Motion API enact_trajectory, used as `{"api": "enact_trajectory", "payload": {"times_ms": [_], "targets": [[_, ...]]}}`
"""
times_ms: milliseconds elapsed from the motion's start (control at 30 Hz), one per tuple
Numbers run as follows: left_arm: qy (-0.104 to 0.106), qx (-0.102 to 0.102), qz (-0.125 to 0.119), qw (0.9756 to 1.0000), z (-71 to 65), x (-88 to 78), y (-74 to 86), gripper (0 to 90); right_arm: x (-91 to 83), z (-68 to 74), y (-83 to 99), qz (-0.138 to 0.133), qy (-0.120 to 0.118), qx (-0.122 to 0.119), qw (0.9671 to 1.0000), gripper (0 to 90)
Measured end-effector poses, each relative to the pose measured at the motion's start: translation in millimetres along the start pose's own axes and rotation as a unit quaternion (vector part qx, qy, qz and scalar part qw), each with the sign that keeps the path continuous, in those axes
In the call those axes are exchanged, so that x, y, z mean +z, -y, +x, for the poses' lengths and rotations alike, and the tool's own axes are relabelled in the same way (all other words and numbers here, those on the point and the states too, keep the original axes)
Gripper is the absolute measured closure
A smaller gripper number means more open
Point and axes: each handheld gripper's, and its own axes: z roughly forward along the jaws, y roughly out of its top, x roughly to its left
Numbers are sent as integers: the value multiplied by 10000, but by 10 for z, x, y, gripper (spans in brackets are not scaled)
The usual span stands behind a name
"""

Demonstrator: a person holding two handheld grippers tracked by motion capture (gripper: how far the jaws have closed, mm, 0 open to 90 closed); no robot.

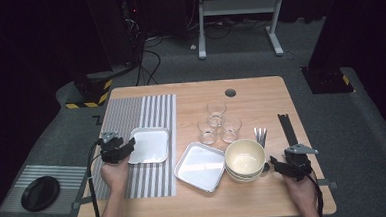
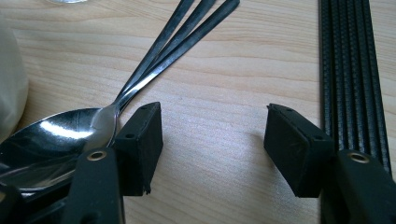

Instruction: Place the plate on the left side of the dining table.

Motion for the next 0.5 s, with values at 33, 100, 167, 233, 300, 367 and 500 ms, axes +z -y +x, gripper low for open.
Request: {"api": "enact_trajectory", "payload": {"times_ms": [33,100,167,233,300,367,500], "targets": [[23,81,-15,10000,-13,-25,18,472,0,0,0,1,-1,1,10000,372],[3,192,42,9998,-31,-63,35,473,0,0,0,1,-3,0,10000,372],[43,183,17,9998,-41,-105,51,474,-1,0,0,0,-5,-4,10000,373],[116,112,-10,9999,-64,-157,62,484,0,0,0,-1,-4,-4,10000,373],[150,158,-32,9998,-96,-199,71,486,0,-1,0,-3,-2,-13,10000,373],[195,229,-44,9995,-133,-236,89,487,0,1,0,-1,-4,-2,10000,373],[319,195,-83,9993,-186,-285,139,494,0,0,1,-14,-5,-18,10000,373]]}}
